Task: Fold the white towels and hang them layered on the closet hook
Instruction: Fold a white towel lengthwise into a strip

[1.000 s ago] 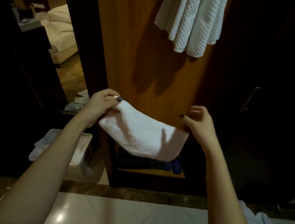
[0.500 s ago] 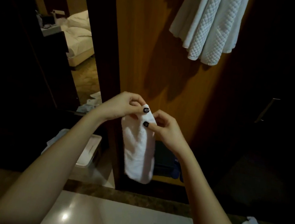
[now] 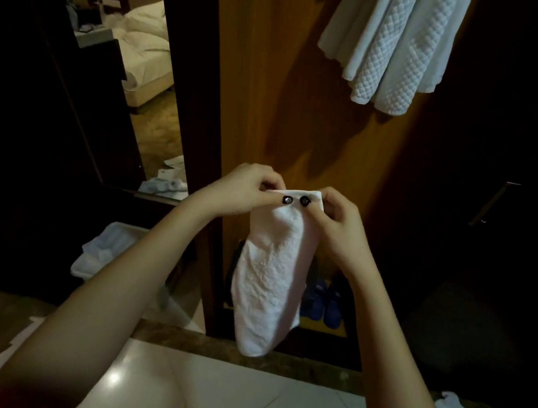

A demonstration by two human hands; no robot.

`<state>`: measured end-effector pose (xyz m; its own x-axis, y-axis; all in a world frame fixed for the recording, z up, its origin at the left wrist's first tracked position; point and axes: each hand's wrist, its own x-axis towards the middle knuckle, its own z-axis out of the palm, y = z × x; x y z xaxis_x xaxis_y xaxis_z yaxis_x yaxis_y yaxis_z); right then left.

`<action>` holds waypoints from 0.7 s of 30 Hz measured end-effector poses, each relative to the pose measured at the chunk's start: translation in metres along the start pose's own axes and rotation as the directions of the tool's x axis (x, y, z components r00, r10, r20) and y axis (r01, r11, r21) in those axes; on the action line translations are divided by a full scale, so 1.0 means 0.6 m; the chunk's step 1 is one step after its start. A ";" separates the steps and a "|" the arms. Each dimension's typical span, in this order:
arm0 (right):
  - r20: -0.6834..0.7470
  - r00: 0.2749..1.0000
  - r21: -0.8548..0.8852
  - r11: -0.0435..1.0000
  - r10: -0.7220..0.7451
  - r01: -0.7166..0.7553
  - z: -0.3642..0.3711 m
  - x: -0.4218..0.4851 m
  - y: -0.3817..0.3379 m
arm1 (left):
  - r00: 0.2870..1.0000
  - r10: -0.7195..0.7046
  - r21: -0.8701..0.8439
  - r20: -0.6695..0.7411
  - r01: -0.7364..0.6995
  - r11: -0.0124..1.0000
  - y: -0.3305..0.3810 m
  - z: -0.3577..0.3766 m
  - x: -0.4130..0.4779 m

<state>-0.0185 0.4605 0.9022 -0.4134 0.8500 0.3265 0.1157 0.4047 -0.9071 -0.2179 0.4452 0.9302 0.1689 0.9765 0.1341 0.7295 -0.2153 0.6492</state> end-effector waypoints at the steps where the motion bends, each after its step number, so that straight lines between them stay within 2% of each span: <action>1: 0.005 1.000 -0.002 1.000 -0.003 0.003 0.000 -0.002 0.002 | 1.000 0.011 0.087 -0.014 -0.010 0.996 -0.001 -0.001 0.000; 2: 0.008 1.000 -0.002 1.000 -0.006 0.006 0.000 -0.005 0.004 | 1.000 0.018 0.150 -0.020 -0.015 0.989 -0.003 -0.003 0.000; 4: 0.003 1.000 0.026 1.000 -0.004 0.003 0.002 -0.010 0.009 | 1.000 0.017 0.157 -0.025 -0.013 0.988 -0.007 -0.006 -0.004; 8: 0.023 0.999 0.078 0.997 0.023 -0.025 0.003 -0.016 0.016 | 1.000 -0.029 0.049 0.008 0.029 0.998 -0.012 -0.004 -0.020; 12: 0.012 0.999 0.129 0.990 0.047 -0.048 -0.005 -0.019 0.020 | 0.998 -0.062 -0.097 -0.009 0.061 0.993 -0.014 0.005 -0.033; 14: 0.021 0.998 0.174 0.983 0.063 -0.066 -0.009 -0.022 0.021 | 0.996 -0.061 -0.119 -0.067 0.053 0.991 -0.008 0.010 -0.035; 17: 0.033 0.996 0.302 0.949 0.080 -0.086 -0.011 -0.024 0.015 | 0.982 0.026 -0.068 -0.188 -0.039 0.997 0.007 0.008 -0.035; 21: -0.004 0.997 0.389 0.918 0.080 -0.072 -0.017 -0.018 0.008 | 0.962 0.186 -0.012 -0.202 -0.192 0.981 0.029 -0.008 -0.039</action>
<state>-0.0045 0.4567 0.8970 -0.3991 0.8810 0.2541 -0.2156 0.1792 -0.9599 -0.2121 0.4184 0.9419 0.1639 0.9014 0.4007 0.6752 -0.3986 0.6206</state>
